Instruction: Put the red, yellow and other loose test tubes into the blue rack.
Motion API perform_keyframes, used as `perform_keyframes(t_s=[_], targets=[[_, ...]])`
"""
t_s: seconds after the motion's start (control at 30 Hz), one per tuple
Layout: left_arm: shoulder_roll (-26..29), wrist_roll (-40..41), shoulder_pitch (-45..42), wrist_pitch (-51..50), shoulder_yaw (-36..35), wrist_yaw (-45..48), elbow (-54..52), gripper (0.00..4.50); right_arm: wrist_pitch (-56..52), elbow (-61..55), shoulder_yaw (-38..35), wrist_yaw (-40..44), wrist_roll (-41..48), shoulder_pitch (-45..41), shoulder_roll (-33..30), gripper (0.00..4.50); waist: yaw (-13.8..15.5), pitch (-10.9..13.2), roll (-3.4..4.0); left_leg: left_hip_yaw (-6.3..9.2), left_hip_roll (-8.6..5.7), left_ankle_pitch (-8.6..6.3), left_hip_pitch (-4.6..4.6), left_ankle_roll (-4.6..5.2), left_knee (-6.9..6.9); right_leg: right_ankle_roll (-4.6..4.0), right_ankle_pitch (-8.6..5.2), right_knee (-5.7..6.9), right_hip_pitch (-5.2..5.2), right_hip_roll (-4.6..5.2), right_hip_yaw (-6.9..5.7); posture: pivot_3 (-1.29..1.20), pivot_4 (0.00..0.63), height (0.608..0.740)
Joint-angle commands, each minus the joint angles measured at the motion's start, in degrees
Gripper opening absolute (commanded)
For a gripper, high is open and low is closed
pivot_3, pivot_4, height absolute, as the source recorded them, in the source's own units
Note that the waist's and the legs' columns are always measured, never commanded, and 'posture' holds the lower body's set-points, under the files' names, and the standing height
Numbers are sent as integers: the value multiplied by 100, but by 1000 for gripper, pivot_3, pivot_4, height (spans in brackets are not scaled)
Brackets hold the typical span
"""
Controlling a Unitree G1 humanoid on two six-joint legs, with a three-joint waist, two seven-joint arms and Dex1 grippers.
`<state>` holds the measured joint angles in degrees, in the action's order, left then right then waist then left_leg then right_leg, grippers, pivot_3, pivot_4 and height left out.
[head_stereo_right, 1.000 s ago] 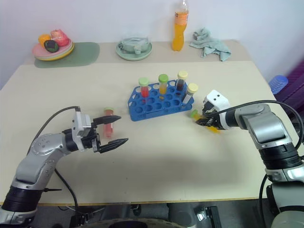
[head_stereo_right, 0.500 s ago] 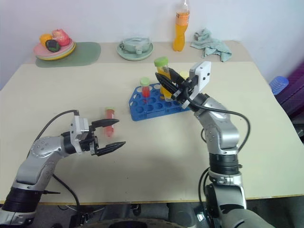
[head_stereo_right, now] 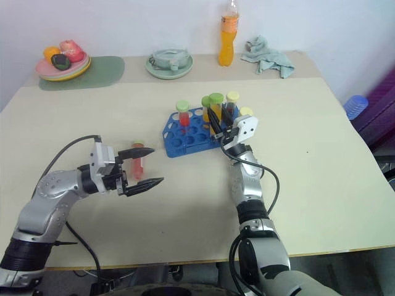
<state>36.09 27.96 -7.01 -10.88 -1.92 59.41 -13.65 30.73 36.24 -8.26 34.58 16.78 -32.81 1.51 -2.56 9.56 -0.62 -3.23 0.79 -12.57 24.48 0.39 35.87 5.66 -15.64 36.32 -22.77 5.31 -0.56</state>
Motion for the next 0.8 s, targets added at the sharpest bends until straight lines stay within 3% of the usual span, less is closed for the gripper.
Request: perform_keyframes(t_s=[0.03, 0.37, 0.8], targets=[[74, 101, -22, -62, -170, -46, -192, 4500, 512, 457, -108, -14, 21, -256, 18, 1017, -7, 0, 0, 0, 1, 0, -1, 0, 0, 1, 0, 1, 0, -1, 0, 0, 150, 740], [133, 116, 121, -52, -290, -26, -220, 4500, 1126, 1483, -135, 50, -7, -490, 60, 1017, -9, 0, 1, 2, 7, 3, -11, -7, 0, 0, 0, 6, 6, -5, 1, 0, 150, 740], [137, 8, 350, 276, -363, 162, 4, 4500, 1292, 1782, -39, 274, -48, -598, 196, 1017, -65, -2, 2, 5, 8, -1, -16, -31, -17, -15, -8, 4, 2, 2, 3, 0, 150, 740]])
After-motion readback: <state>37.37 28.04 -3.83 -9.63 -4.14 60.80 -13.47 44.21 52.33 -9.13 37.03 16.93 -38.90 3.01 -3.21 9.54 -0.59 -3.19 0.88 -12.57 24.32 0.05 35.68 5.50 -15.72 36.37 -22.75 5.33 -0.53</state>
